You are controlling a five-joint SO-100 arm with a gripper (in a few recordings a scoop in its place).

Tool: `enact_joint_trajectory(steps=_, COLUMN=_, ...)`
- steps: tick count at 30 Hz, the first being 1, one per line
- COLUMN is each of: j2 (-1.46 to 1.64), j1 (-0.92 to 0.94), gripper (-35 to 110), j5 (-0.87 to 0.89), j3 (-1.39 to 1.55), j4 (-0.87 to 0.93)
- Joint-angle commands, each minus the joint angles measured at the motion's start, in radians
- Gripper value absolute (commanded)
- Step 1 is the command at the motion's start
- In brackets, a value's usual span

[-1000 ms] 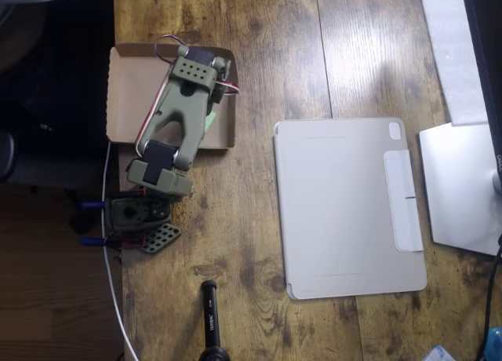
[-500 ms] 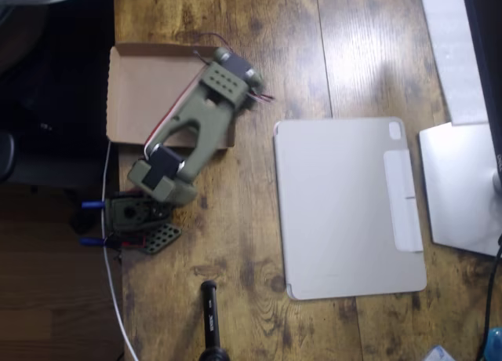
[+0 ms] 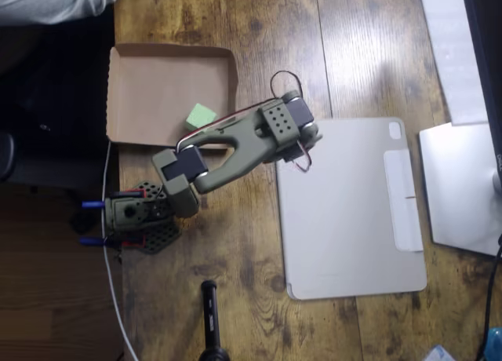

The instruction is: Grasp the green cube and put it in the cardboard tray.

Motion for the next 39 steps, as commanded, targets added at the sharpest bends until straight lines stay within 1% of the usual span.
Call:
enact_joint_trajectory(steps=1, j2=0.067, j1=0.034, gripper=0, j5=0.018, j3=0.063, j4=0.029)
enact_joint_trajectory(steps=12, j2=0.054, j1=0.114, gripper=0, j5=-0.044, j3=0.156, j4=0.031)
enact_joint_trajectory(steps=21, j2=-0.115, j1=0.192, gripper=0, j5=-0.081, j3=0.169, j4=0.029)
enact_joint_trajectory(steps=27, j2=-0.055, j1=0.235, gripper=0, j5=-0.098, j3=0.169, j4=0.029)
enact_joint_trajectory(steps=39, j2=-0.012, j1=0.249, gripper=0, j5=-0.107, j3=0.164, j4=0.029)
